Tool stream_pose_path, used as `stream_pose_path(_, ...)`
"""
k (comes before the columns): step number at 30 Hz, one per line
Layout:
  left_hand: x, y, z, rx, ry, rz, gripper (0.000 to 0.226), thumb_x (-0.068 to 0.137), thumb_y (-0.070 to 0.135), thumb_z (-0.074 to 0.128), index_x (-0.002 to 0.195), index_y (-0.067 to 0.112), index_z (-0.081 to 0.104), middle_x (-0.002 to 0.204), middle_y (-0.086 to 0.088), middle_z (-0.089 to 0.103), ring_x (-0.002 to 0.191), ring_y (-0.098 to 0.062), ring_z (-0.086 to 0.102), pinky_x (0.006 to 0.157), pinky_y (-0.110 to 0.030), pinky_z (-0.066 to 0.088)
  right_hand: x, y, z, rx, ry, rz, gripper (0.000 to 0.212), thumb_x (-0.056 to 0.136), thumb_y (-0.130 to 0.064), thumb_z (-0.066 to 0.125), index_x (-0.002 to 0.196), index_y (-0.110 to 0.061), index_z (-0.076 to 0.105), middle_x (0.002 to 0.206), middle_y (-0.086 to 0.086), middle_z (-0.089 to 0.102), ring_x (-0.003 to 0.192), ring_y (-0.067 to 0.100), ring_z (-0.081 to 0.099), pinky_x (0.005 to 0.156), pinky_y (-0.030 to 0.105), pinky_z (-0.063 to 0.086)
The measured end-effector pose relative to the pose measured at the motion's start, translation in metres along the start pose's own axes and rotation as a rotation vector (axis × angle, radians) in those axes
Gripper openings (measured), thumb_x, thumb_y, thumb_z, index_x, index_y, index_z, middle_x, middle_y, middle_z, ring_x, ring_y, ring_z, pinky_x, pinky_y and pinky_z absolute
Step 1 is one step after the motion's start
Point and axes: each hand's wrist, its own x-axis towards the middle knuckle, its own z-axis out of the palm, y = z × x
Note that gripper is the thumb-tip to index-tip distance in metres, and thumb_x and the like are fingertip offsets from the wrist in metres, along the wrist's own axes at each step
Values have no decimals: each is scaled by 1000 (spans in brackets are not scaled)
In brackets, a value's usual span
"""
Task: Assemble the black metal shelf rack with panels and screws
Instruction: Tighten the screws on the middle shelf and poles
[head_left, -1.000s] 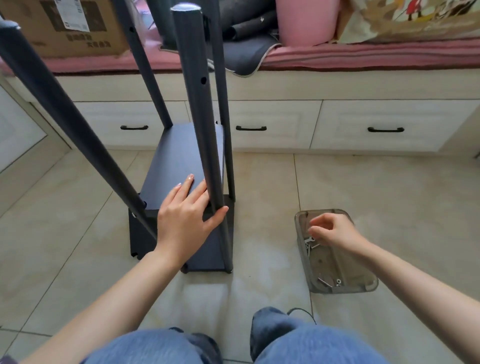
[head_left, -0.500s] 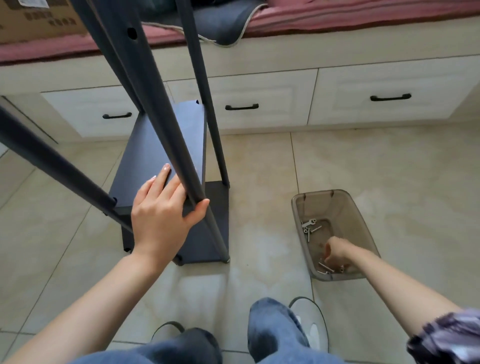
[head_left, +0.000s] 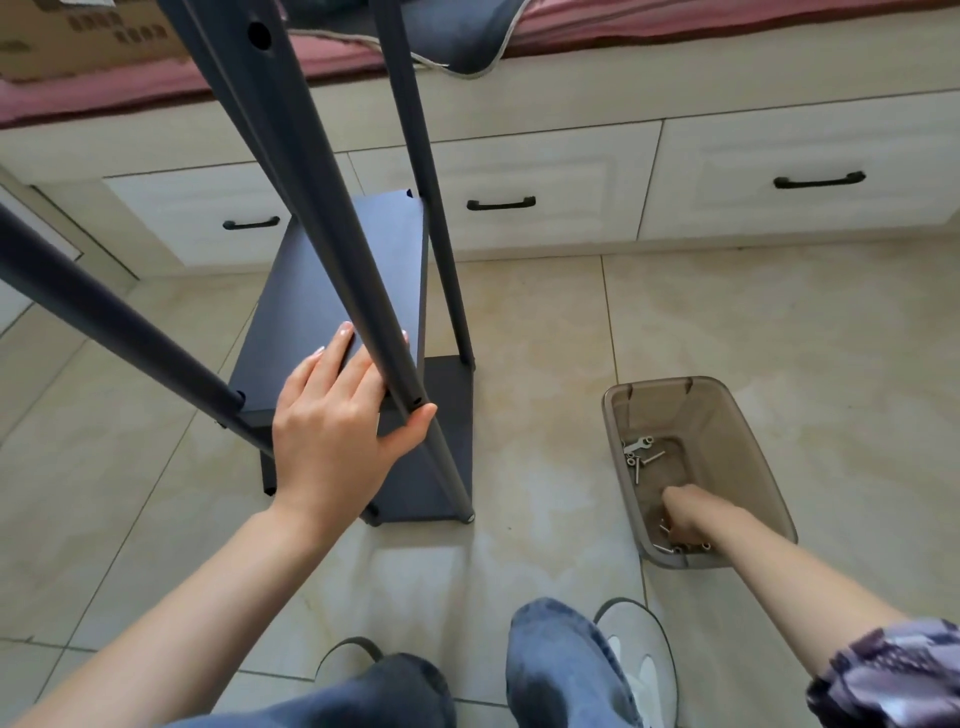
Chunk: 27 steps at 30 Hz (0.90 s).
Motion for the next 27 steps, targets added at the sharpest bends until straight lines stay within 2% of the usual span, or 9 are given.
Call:
stream_pose_path(4,-1,-1,1,-14,-6,-14,52,94,47,56,126,8,69,133,-8,65,131,-34,56,104,-52,46,-7,-1,-8,61,39,-10,28,99,-21,46,121,-6,53,131,16,56,116,31,59,81,28,45)
stream_pose_path(7,-1,-1,2,-16,-7,-30,50,93,47,57,121,8,72,133,-7,66,132,-33,55,104,-52,46,-21,-10,-24,119,94,-30,13,98,-18,46,90,-8,48,123,19,59,107,32,61,75,27,43)
stream_pose_path(9,-1,0,0,-25,-15,-43,49,93,47,56,120,9,72,133,-6,66,133,-32,54,105,-50,45,-35,-18,-35,141,146,-61,25,97,-16,46,74,-12,36,111,19,60,93,31,60,70,27,40)
stream_pose_path(11,0,2,-2,-50,-28,-58,49,93,47,55,120,11,72,132,-4,67,134,-31,53,105,-49,44,-56,-31,-49,198,261,-105,21,98,-19,46,79,-10,40,96,16,58,82,31,56,66,31,40)
stream_pose_path(14,0,3,-6,-87,-52,-83,47,91,47,61,123,13,71,133,-3,66,136,-30,52,108,-47,42,-95,-56,-73,363,440,-188,18,96,-23,51,86,-9,49,86,12,62,83,33,59,68,36,44)
stream_pose_path(18,0,3,-10,-106,-94,-99,51,87,42,75,127,12,69,138,-4,62,136,-30,51,110,-46,40,-156,-102,-107,670,637,-311,13,91,-21,58,82,-12,62,78,4,67,75,21,60,63,26,39)
stream_pose_path(21,1,2,-13,-122,-141,-109,56,88,47,71,133,14,65,142,-3,59,139,-30,48,113,-44,36,-196,-140,-121,856,578,-454,13,93,-22,61,81,-20,64,74,-3,67,67,12,60,55,14,42)
stream_pose_path(24,0,0,-15,-138,-184,-103,65,87,51,72,140,15,59,146,-3,55,141,-30,46,115,-43,33,-217,-167,-124,914,507,-521,11,94,-24,60,88,-17,67,77,-2,68,70,12,61,63,24,47)
stream_pose_path(27,-2,-4,-16,-121,-213,-50,77,78,49,82,142,13,57,149,-3,53,140,-32,47,114,-45,36,-222,-180,-125,933,495,-498,13,95,-24,60,88,-16,67,75,-1,70,65,7,61,61,22,46)
